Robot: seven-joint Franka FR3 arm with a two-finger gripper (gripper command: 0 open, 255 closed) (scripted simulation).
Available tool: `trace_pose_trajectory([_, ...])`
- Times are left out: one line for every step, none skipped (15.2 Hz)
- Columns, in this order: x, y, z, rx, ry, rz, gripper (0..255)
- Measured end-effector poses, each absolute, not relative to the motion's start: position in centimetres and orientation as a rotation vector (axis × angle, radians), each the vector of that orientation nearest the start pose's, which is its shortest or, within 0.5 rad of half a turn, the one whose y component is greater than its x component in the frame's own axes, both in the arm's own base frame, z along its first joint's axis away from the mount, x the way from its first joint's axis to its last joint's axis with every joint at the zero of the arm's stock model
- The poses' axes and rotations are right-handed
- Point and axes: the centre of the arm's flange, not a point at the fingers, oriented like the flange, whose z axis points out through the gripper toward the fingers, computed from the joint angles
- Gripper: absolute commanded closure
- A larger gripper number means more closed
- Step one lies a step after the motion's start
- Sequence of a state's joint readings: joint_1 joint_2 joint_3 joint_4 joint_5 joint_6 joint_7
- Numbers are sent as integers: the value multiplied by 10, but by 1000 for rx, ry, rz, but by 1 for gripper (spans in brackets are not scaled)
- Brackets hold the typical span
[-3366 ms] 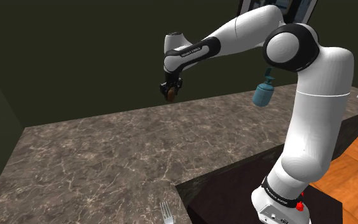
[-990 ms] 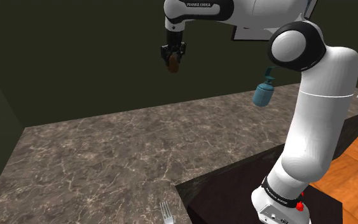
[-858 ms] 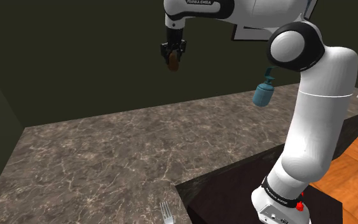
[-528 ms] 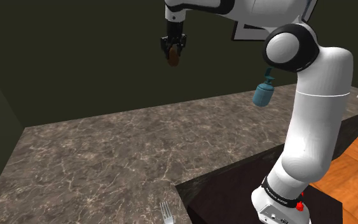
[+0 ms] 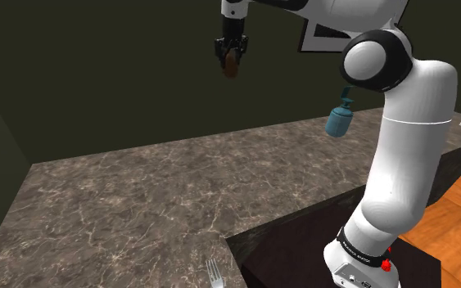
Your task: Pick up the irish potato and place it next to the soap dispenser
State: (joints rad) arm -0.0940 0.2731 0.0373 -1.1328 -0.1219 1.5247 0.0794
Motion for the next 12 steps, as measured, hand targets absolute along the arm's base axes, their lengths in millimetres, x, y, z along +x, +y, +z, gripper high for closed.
trace_pose_trajectory([622,-65,666,-3236,245,-195,255])
trace_pose_trajectory([615,-77,664,-3237,246,-195,255])
trace_pose_trajectory([610,-85,662,-3237,246,-194,255])
trace_pose_trajectory([603,-96,661,-3236,245,-194,255])
trace_pose_trajectory([596,-106,664,-3236,246,-194,255])
trace_pose_trajectory([589,-119,664,-3236,246,-195,255])
trace_pose_trajectory([584,-131,664,-3237,246,-195,255])
trace_pose_trajectory([577,-142,665,-3236,246,-194,255])
trace_pose_trajectory([569,-155,664,-3236,247,-195,255])
trace_pose_trajectory([565,-166,664,-3236,247,-195,255])
trace_pose_trajectory([559,-178,664,-3236,246,-195,255])
trace_pose_trajectory([552,-189,666,-3236,246,-195,255])
